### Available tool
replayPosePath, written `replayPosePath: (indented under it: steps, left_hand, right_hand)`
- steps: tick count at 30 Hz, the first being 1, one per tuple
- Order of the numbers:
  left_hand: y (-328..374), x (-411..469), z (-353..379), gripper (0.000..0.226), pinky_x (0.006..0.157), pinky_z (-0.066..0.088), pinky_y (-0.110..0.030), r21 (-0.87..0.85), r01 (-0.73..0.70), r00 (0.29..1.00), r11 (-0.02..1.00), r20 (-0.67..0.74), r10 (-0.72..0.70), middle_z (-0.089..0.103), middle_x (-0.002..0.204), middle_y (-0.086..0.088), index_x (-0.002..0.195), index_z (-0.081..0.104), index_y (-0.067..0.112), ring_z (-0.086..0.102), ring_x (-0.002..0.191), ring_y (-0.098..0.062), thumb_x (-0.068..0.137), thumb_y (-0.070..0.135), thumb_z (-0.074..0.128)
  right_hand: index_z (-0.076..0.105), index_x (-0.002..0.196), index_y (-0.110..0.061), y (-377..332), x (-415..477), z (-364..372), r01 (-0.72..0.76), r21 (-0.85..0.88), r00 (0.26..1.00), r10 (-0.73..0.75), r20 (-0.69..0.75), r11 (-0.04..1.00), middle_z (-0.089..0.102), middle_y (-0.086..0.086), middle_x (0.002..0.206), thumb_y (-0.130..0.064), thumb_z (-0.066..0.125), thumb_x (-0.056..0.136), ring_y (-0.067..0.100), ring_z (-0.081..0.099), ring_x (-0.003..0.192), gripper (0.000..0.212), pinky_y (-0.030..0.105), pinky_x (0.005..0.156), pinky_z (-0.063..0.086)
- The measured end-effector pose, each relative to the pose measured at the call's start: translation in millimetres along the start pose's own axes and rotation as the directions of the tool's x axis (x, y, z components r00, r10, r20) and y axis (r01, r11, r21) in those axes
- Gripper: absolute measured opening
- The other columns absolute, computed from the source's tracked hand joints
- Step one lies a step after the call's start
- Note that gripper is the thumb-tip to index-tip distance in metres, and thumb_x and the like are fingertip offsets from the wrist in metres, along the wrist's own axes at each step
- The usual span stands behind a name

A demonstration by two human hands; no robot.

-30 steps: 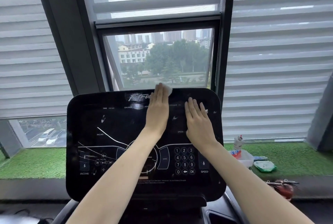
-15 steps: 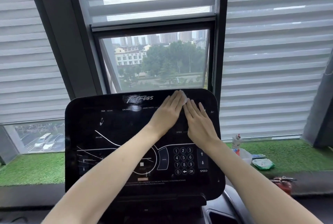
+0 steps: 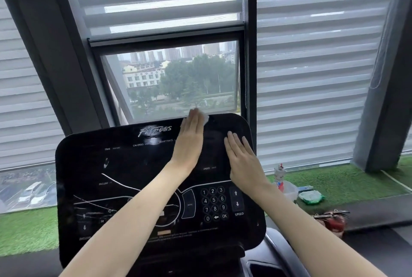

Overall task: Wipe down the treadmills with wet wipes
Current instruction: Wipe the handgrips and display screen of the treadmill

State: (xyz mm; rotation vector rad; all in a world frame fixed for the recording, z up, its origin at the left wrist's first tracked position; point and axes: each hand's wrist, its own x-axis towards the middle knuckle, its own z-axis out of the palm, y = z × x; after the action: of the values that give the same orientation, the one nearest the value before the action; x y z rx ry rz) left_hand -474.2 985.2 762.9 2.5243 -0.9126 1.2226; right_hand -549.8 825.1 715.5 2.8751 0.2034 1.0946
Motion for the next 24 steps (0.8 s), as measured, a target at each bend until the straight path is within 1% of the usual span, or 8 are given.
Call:
replayPosePath:
  steps: [4, 6, 8, 12, 13, 16, 20, 24]
  left_hand:
    - [1, 3, -3, 0.075, 0.113, 0.025, -0.043, 0.031, -0.246, 0.968, 0.969, 0.062, 0.243, 0.041, 0.145, -0.023, 0.139, 0.041, -0.008, 0.038, 0.136, -0.034, 0.071, -0.009, 0.074]
    - [-7, 4, -5, 0.087, 0.117, 0.014, -0.04, 0.001, -0.108, 0.994, 0.994, 0.024, 0.108, 0.028, 0.153, -0.022, 0.145, 0.031, -0.005, 0.022, 0.144, -0.03, 0.069, -0.014, 0.071]
    - [0, 2, -1, 0.082, 0.118, 0.002, -0.037, -0.052, -0.023, 1.0, 0.998, -0.005, 0.023, 0.015, 0.158, -0.019, 0.15, 0.018, -0.002, 0.003, 0.146, -0.025, 0.08, -0.016, 0.058]
    - [10, 2, 6, 0.061, 0.114, 0.022, -0.041, 0.006, -0.332, 0.942, 0.943, 0.045, 0.332, 0.038, 0.148, -0.022, 0.143, 0.036, -0.005, 0.034, 0.139, -0.032, 0.086, 0.001, 0.058]
    - [7, 4, 5, 0.06, 0.113, 0.023, -0.042, 0.008, -0.336, 0.942, 0.942, 0.019, 0.336, 0.04, 0.147, -0.022, 0.141, 0.038, -0.005, 0.037, 0.138, -0.032, 0.084, 0.0, 0.057]
    - [10, 6, 5, 0.063, 0.117, 0.016, -0.041, -0.086, -0.136, 0.991, 0.987, -0.027, 0.134, 0.026, 0.154, -0.021, 0.147, 0.028, -0.003, 0.024, 0.144, -0.032, 0.088, -0.003, 0.051]
    - [17, 11, 7, 0.068, 0.115, 0.02, -0.04, -0.06, -0.318, 0.947, 0.946, 0.022, 0.32, 0.034, 0.151, -0.02, 0.144, 0.035, -0.003, 0.03, 0.141, -0.03, 0.084, -0.003, 0.066]
    - [15, 14, 6, 0.069, 0.119, 0.003, -0.033, -0.127, -0.128, 0.991, 0.984, 0.011, 0.13, 0.014, 0.159, -0.014, 0.151, 0.018, 0.003, 0.003, 0.146, -0.021, 0.091, -0.007, 0.051]
  right_hand:
    - [0.049, 0.134, 0.008, -3, 2, 2, -0.015, 0.001, 1.0, 0.015, -0.014, 1.0, 0.044, 0.025, 0.143, 0.006, 0.067, 0.056, 0.034, 0.042, 0.135, 0.08, 0.045, 0.114, 0.028]
    - [0.048, 0.135, 0.009, -3, 2, 3, -0.015, 0.0, 1.0, 0.015, -0.013, 1.0, 0.044, 0.026, 0.143, 0.007, 0.066, 0.057, 0.034, 0.042, 0.135, 0.079, 0.046, 0.114, 0.026]
    - [0.048, 0.135, 0.009, -3, 1, 3, -0.015, -0.002, 1.0, 0.014, -0.018, 1.0, 0.044, 0.026, 0.143, 0.007, 0.066, 0.057, 0.035, 0.042, 0.135, 0.08, 0.046, 0.114, 0.026]
    - [0.05, 0.133, 0.009, -1, 1, 3, -0.003, 0.005, 0.999, 0.003, -0.032, 1.0, 0.046, 0.026, 0.141, 0.007, 0.068, 0.055, 0.035, 0.044, 0.134, 0.08, 0.046, 0.114, 0.029]
    - [0.05, 0.133, 0.009, -1, 1, 3, -0.001, 0.008, 1.0, 0.001, -0.031, 1.0, 0.046, 0.026, 0.142, 0.006, 0.067, 0.055, 0.035, 0.044, 0.134, 0.08, 0.046, 0.114, 0.029]
    - [0.048, 0.135, 0.008, -2, 1, 3, -0.004, 0.018, 1.0, 0.004, -0.024, 1.0, 0.044, 0.025, 0.143, 0.005, 0.066, 0.057, 0.034, 0.043, 0.135, 0.08, 0.046, 0.114, 0.029]
    - [0.047, 0.136, 0.008, 0, 1, 3, 0.005, 0.016, 1.0, -0.005, -0.011, 1.0, 0.043, 0.025, 0.144, 0.004, 0.068, 0.055, 0.034, 0.041, 0.136, 0.083, 0.047, 0.113, 0.031]
    - [0.044, 0.139, 0.007, -1, 0, 1, 0.01, 0.014, 0.999, -0.011, 0.037, 1.0, 0.039, 0.025, 0.147, 0.0, 0.069, 0.055, 0.034, 0.037, 0.138, 0.088, 0.046, 0.114, 0.031]
